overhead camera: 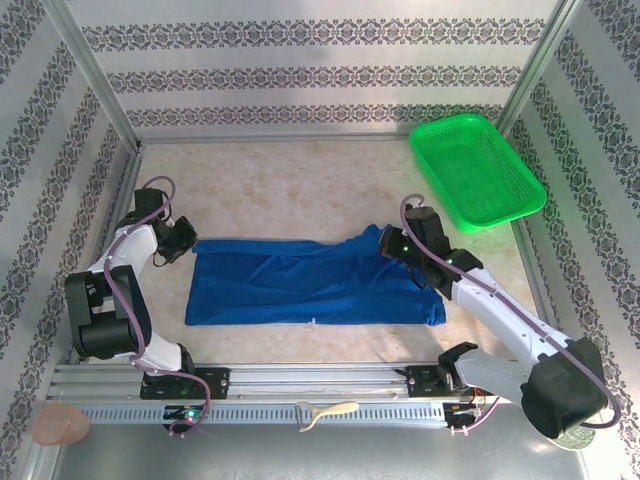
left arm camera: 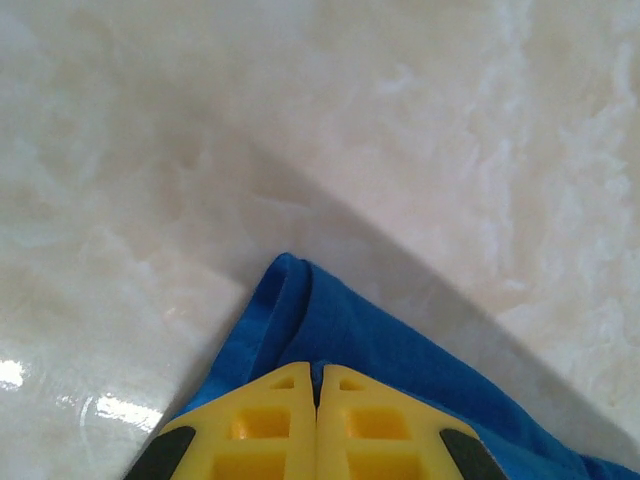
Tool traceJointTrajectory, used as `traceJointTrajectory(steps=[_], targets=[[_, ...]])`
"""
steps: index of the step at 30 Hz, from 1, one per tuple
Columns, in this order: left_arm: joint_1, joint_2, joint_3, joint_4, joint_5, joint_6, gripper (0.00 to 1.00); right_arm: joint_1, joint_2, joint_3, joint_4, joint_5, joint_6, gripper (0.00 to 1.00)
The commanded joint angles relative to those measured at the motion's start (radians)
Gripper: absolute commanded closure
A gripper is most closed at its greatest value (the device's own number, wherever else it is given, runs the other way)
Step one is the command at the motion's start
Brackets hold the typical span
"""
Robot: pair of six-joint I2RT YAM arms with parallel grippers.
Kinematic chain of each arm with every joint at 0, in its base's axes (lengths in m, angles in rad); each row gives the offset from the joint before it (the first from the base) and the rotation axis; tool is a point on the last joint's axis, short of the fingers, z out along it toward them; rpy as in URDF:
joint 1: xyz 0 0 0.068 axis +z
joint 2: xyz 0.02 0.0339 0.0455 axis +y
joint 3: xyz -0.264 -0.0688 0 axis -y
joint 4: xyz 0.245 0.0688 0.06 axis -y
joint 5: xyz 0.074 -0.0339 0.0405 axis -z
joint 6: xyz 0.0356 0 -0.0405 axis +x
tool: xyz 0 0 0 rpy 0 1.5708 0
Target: Fold the inside-out t-shirt
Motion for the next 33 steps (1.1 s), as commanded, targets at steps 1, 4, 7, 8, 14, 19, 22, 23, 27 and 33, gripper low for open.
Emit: traceJointTrajectory(steps=[1, 4, 7, 8, 14, 19, 22, 23, 27, 33], targets=[[0.021, -0.029, -0.036, 0.033, 0.018, -0.037, 1.00, 0.034, -0.056, -0.054, -0.024, 0.078, 0.051, 1.00], [0.026, -0.056, -0.081, 0.031, 0.021, -0.049, 1.00, 0.075, -0.088, -0.100, -0.037, 0.098, 0.076, 1.00], [0.044, -0.095, -0.124, 0.023, -0.003, -0.063, 0.89, 0.162, -0.126, -0.148, -0.097, 0.136, 0.111, 0.66], [0.057, -0.115, -0.134, 0.021, -0.012, -0.065, 0.69, 0.186, -0.154, -0.155, -0.134, 0.162, 0.119, 0.57], [0.083, -0.230, -0.105, 0.015, -0.031, -0.036, 0.33, 0.125, -0.236, -0.142, -0.181, 0.164, 0.093, 0.47], [0.057, -0.186, -0.034, 0.025, 0.105, -0.019, 0.32, 0.088, 0.013, 0.001, -0.133, 0.058, -0.043, 0.46], [0.015, -0.107, 0.000, 0.027, 0.182, -0.019, 0.32, 0.094, 0.207, 0.121, -0.131, 0.021, -0.126, 0.46], [0.002, -0.077, 0.007, 0.028, 0.205, -0.020, 0.32, 0.098, 0.267, 0.154, -0.133, 0.020, -0.154, 0.45], [-0.034, 0.010, 0.013, 0.036, 0.254, -0.015, 0.32, 0.112, 0.411, 0.233, -0.161, 0.062, -0.223, 0.41], [-0.067, 0.076, -0.014, 0.074, 0.251, -0.010, 0.31, 0.126, 0.486, 0.195, -0.124, 0.062, -0.230, 0.40]])
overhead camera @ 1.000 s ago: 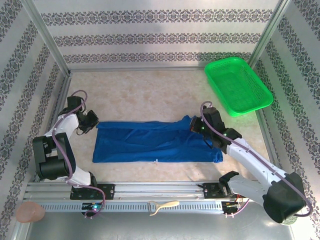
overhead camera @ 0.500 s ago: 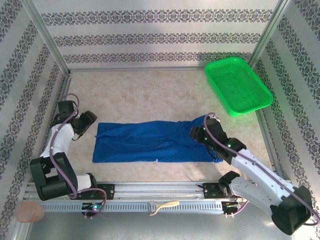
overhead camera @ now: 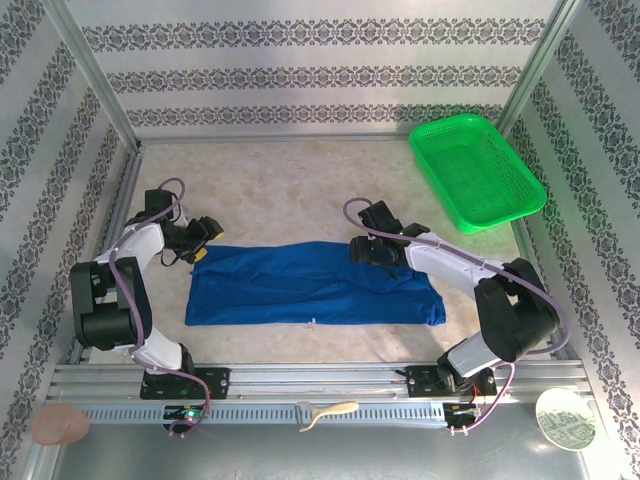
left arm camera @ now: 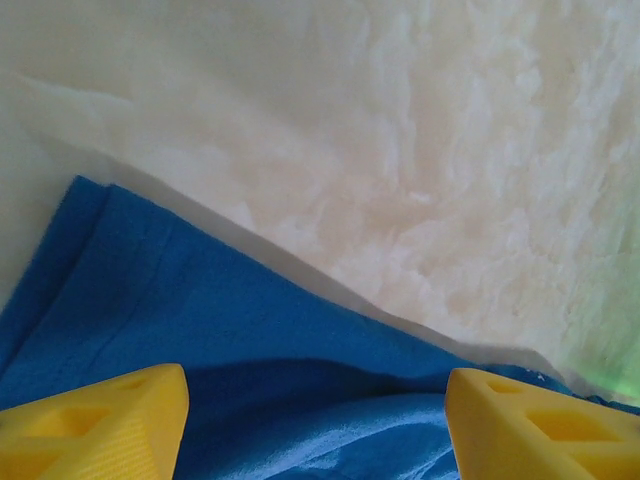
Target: Fold the inside-out t-shirt
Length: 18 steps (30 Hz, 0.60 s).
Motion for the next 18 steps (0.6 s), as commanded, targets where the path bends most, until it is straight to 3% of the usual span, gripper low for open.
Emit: traceJointTrajectory(steps=[1, 4, 7, 8, 18], targets=[[-0.014, 0.029, -0.016, 0.045, 0.026, 0.026, 0.31, 0.016, 0.030, -0.023, 0.010, 0.008, -0.037, 0.41], [-0.016, 0.067, -0.018, 0.060, 0.018, 0.028, 0.31, 0.019, 0.044, -0.038, 0.020, 0.008, -0.036, 0.50], [-0.016, 0.099, -0.013, 0.062, -0.002, 0.033, 0.31, 0.019, 0.028, -0.048, 0.021, 0.012, -0.033, 0.93], [-0.016, 0.109, -0.014, 0.066, -0.007, 0.031, 0.32, 0.019, 0.015, -0.051, 0.020, 0.013, -0.032, 1.00], [-0.016, 0.135, -0.006, 0.068, -0.036, 0.027, 0.32, 0.081, -0.252, -0.139, -0.027, 0.051, 0.033, 1.00]])
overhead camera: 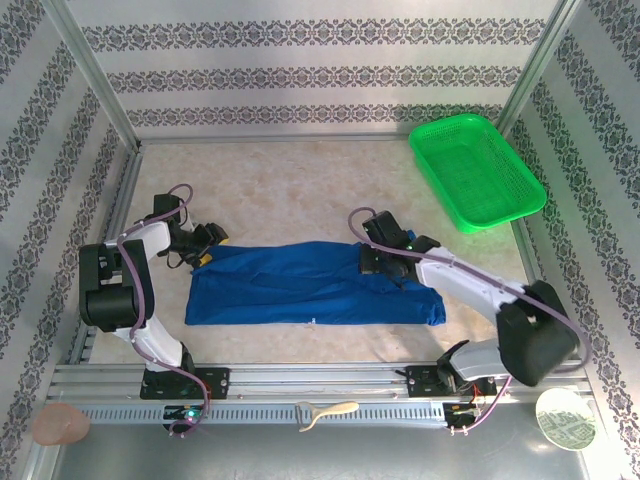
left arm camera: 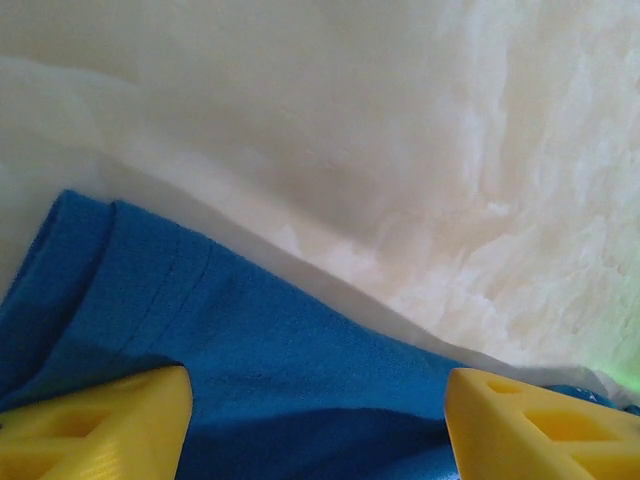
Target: Fold the inside-out t-shirt
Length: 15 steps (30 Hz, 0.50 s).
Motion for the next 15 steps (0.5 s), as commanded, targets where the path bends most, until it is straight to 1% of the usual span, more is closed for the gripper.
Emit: traceJointTrajectory(steps=[1, 4, 6, 7, 8, 9, 11, 12, 13, 14, 15], targets=[[-0.007, 0.016, 0.002, 0.013, -0.038, 0.023, 0.32, 0.042, -0.088, -0.053, -0.032, 0.044, 0.058, 1.00], [-0.007, 0.018, 0.001, 0.015, -0.039, 0.022, 0.32, 0.122, -0.146, -0.108, -0.039, 0.081, 0.120, 1.00], [-0.007, 0.018, 0.002, 0.017, -0.038, 0.020, 0.32, 0.196, -0.181, -0.153, -0.053, 0.090, 0.186, 1.00], [-0.007, 0.017, 0.002, 0.015, -0.039, 0.019, 0.32, 0.234, -0.200, -0.175, -0.060, 0.089, 0.222, 0.96], [-0.007, 0.016, 0.005, 0.012, -0.040, 0.020, 0.32, 0.284, -0.232, -0.201, -0.073, 0.093, 0.271, 0.87], [-0.007, 0.015, 0.009, 0.010, -0.042, 0.021, 0.32, 0.338, -0.276, -0.228, -0.085, 0.098, 0.323, 0.82], [-0.006, 0.012, 0.018, 0.001, -0.045, 0.022, 0.32, 0.415, -0.379, -0.250, -0.130, 0.133, 0.387, 0.68], [-0.007, 0.009, 0.023, -0.004, -0.047, 0.023, 0.32, 0.424, -0.437, -0.251, -0.179, 0.169, 0.412, 0.59], [-0.007, 0.008, 0.028, -0.008, -0.047, 0.025, 0.32, 0.420, -0.487, -0.250, -0.217, 0.213, 0.425, 0.56], [-0.007, 0.004, 0.034, -0.014, -0.047, 0.026, 0.32, 0.399, -0.538, -0.251, -0.245, 0.256, 0.423, 0.53], [-0.007, 0.000, 0.037, -0.017, -0.047, 0.025, 0.32, 0.333, -0.569, -0.254, -0.250, 0.260, 0.403, 0.53]])
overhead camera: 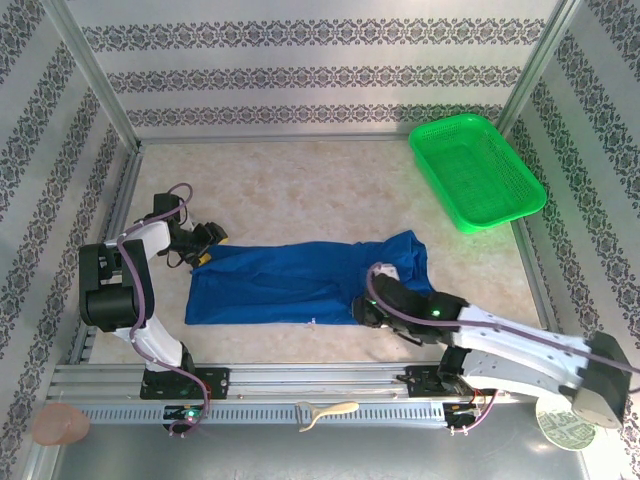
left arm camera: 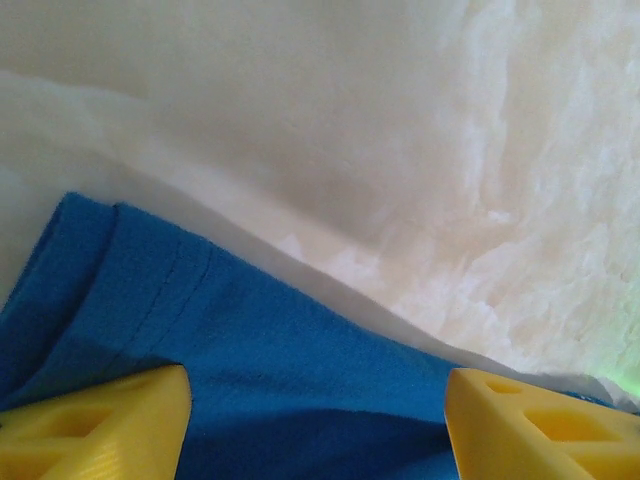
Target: Fold the inside-out t-shirt
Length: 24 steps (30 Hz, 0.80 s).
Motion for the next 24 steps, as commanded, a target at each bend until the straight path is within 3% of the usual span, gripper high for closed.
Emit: traceJointTrajectory(steps=[1, 3, 7, 17, 24], targets=[[-0.006, -0.003, 0.032, -0.020, -0.028, 0.026, 0.32, -0.139, -0.104, -0.004, -0.083, 0.108, 0.050, 0.53], [-0.007, -0.014, 0.036, -0.029, -0.025, 0.026, 0.32, -0.305, -0.083, -0.002, -0.032, 0.013, -0.003, 0.53], [-0.007, -0.030, 0.041, -0.035, -0.022, 0.021, 0.31, -0.428, 0.077, 0.065, -0.001, -0.012, -0.080, 0.52], [-0.006, -0.026, 0.041, -0.040, -0.011, 0.023, 0.32, -0.440, 0.424, 0.218, 0.083, -0.060, -0.241, 0.46], [-0.008, -0.022, 0.033, -0.035, -0.013, 0.023, 0.32, -0.376, 0.617, 0.328, 0.086, -0.046, -0.323, 0.42]])
